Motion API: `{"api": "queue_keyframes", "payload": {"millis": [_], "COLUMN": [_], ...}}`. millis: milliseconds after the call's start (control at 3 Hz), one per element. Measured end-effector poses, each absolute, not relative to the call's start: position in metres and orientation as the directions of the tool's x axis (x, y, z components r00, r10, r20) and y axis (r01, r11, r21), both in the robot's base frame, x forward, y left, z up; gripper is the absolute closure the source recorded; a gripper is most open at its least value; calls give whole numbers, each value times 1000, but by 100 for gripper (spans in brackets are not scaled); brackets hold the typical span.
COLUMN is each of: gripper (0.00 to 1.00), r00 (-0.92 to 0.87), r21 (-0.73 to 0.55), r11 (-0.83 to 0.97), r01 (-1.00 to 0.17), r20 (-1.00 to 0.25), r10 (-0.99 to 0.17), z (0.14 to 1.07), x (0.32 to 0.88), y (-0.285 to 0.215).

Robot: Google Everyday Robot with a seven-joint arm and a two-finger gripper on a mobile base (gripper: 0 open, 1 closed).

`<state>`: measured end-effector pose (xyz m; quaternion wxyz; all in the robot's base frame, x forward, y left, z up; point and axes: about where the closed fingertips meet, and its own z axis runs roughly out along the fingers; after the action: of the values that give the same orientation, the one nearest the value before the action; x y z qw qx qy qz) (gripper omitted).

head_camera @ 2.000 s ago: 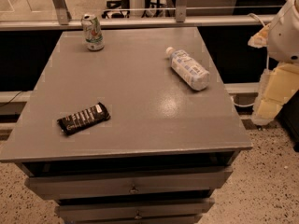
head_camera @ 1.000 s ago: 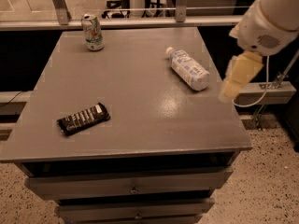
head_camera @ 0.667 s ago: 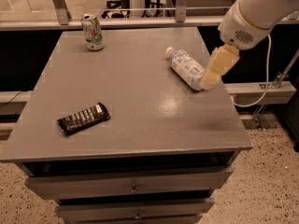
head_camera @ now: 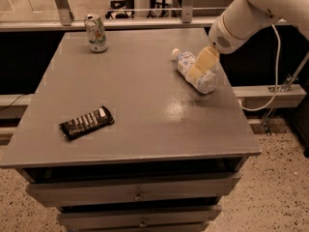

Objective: Pick blue plastic bottle

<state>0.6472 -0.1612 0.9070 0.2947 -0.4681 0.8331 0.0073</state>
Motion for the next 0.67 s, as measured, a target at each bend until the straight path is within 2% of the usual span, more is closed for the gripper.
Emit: {"api": "queue_keyframes", "payload": {"millis": [667], "gripper": [0], "r00": [-515], "r21": [-79], "r11": [674], "r01": [-735], "r20": [-582], "r10": [-629], "z": [869], "x": [681], "y": [-162]}}
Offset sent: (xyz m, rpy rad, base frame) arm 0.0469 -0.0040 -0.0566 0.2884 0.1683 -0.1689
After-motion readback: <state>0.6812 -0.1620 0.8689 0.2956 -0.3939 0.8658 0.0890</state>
